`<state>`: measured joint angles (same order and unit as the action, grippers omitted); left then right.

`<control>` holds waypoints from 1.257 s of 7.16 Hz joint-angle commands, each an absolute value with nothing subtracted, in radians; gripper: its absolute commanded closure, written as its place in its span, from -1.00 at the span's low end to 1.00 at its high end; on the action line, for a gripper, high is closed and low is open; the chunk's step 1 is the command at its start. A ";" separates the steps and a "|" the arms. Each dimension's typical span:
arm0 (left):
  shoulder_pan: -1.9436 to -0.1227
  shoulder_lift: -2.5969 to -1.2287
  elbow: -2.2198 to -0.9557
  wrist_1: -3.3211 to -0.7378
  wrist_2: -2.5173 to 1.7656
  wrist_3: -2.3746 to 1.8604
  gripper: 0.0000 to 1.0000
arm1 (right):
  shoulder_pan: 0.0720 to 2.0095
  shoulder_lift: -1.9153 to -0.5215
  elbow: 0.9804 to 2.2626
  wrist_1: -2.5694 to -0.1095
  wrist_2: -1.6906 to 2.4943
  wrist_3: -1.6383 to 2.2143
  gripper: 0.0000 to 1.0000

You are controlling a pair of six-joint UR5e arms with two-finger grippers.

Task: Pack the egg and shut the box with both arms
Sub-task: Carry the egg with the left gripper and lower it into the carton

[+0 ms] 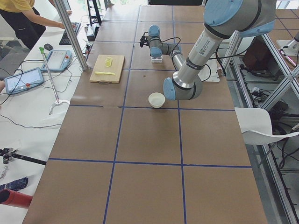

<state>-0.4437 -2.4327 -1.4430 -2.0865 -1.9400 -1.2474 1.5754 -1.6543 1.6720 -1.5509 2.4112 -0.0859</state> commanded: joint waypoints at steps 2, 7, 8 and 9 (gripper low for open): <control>-0.428 -2.459 -1.411 -2.105 -1.884 -1.243 1.00 | 1.575 -1.655 1.672 -1.551 2.411 -0.086 -1.00; -0.405 -2.453 -1.410 -2.109 -1.876 -1.244 1.00 | 1.575 -1.654 1.674 -1.551 2.418 -0.089 -1.00; -0.400 -2.451 -1.411 -2.109 -1.876 -1.244 0.91 | 1.575 -1.654 1.674 -1.549 2.418 -0.089 -1.00; -0.399 -2.451 -1.410 -2.111 -1.876 -1.244 0.37 | 1.575 -1.654 1.672 -1.545 2.418 -0.089 -1.00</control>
